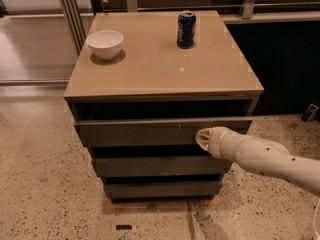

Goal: Close top drawer

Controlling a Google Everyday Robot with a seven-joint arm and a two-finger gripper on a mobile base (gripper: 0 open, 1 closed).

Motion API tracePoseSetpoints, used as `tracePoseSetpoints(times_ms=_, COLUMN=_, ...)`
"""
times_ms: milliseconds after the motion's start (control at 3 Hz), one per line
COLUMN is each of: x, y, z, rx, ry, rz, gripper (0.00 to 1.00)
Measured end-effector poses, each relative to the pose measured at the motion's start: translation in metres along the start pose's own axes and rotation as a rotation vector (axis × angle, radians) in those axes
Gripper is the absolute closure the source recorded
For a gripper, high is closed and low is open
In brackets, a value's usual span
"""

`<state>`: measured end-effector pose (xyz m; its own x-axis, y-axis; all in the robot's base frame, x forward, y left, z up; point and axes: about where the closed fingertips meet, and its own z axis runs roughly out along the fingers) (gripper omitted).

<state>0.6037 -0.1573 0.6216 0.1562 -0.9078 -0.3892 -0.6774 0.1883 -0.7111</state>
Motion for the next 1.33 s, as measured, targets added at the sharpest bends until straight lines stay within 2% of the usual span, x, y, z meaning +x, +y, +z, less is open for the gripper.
tracePoseSetpoints(times_ms=333, x=-0.009, y=-0.020, z=-0.014, rx=-0.042, ry=-0.038, rz=-0.007, gripper=1.00)
tracePoseSetpoints(times_ms=667, x=-0.007, y=-0.036, z=-0.044, rx=-0.104, ry=-0.047, rz=0.021, gripper=1.00)
tracePoseSetpoints(times_ms=1000, x=0.000, y=-0.052, z=-0.076, rx=-0.181, ry=-0.041, rz=0.080, gripper=1.00)
tracePoseSetpoints(times_ms=1333, x=-0.002, y=-0.031, z=-0.081, rx=-0.265, ry=-0.052, rz=0.083, gripper=1.00)
